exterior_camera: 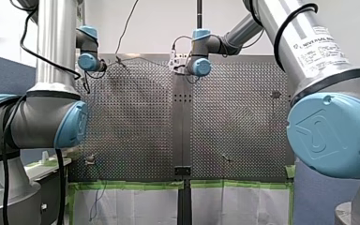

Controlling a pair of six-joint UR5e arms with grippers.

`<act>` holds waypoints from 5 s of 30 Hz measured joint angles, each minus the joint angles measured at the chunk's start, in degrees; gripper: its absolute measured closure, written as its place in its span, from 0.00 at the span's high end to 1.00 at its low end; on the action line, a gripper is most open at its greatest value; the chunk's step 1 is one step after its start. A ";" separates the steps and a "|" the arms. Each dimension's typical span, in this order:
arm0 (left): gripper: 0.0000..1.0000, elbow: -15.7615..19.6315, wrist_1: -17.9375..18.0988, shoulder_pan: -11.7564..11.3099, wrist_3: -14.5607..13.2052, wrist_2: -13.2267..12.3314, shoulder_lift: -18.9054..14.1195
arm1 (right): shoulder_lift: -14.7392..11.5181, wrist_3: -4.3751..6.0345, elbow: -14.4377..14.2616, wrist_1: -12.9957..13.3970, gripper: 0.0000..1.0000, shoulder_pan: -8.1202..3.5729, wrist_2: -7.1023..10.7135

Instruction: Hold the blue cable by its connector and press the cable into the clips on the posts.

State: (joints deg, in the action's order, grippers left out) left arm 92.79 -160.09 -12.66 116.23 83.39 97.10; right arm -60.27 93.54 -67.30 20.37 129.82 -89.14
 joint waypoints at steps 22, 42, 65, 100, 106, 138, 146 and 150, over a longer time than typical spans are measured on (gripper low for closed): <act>1.00 5.15 -8.75 0.14 0.32 -1.25 -4.85 | -0.07 -0.09 0.40 -0.57 0.00 0.30 -0.22; 1.00 10.26 -18.26 1.85 -2.11 -5.08 -14.31 | -0.08 -0.09 1.06 -1.40 0.00 0.45 -0.34; 1.00 8.83 -25.56 5.04 -11.48 -3.01 -19.54 | -0.08 -0.09 1.85 -2.55 0.00 0.21 -0.41; 1.00 8.41 -21.72 7.66 -18.68 -2.67 -19.38 | 0.00 -0.14 1.84 -2.63 0.00 0.35 -0.43; 1.00 8.43 -21.84 7.92 -18.56 -2.27 -19.32 | 0.06 -0.18 1.84 -2.61 0.00 0.44 -0.49; 1.00 8.96 -22.37 9.15 -18.83 0.20 -19.20 | 0.14 -0.50 1.60 -3.33 0.00 1.15 -0.87; 1.00 8.96 -23.10 9.72 -19.50 1.93 -19.12 | 0.17 -0.52 1.53 -3.63 0.00 1.19 -1.07; 1.00 8.96 -23.53 10.11 -20.44 4.00 -19.12 | 0.18 -0.53 1.30 -3.86 0.00 1.21 -1.29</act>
State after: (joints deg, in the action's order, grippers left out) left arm 101.76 -183.62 -2.55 95.79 87.40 77.98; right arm -60.09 93.01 -66.00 16.51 131.03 -90.42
